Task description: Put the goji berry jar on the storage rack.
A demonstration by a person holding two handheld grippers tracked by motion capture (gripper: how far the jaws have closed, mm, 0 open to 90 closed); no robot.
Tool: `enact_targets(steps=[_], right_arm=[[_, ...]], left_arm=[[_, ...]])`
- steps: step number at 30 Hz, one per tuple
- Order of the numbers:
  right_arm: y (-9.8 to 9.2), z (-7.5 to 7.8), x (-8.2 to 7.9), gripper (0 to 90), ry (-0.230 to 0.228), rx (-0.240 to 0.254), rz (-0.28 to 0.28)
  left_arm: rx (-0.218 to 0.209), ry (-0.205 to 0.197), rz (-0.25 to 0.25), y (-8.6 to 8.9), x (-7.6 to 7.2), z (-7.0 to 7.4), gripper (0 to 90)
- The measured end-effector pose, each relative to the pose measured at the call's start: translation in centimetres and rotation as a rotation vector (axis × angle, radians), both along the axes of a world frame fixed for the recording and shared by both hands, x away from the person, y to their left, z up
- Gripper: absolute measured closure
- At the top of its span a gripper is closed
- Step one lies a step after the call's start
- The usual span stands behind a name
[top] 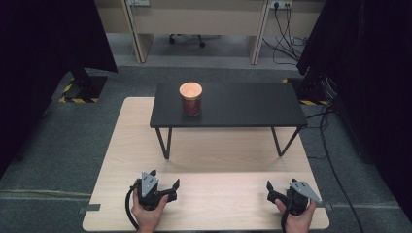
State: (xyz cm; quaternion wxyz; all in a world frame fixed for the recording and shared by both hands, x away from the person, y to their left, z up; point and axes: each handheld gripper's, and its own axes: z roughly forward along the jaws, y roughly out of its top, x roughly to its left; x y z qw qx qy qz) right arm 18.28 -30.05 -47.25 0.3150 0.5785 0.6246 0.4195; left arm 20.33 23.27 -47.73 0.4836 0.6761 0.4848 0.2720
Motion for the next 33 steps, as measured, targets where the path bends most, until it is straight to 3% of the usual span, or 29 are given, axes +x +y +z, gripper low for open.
enact_targets(steps=[11,33], right_arm=[[-0.09,-0.04,-0.04,2.6,-0.002,0.007,0.000],[-0.03,0.03,0.08,2.5,0.003,-0.002,0.006]], left_arm=[[0.025,0.009,-0.003,-0.85,0.23,-0.56,3.9],[0.009,-0.001,0.000,-0.63,0.02,-0.78,3.9]])
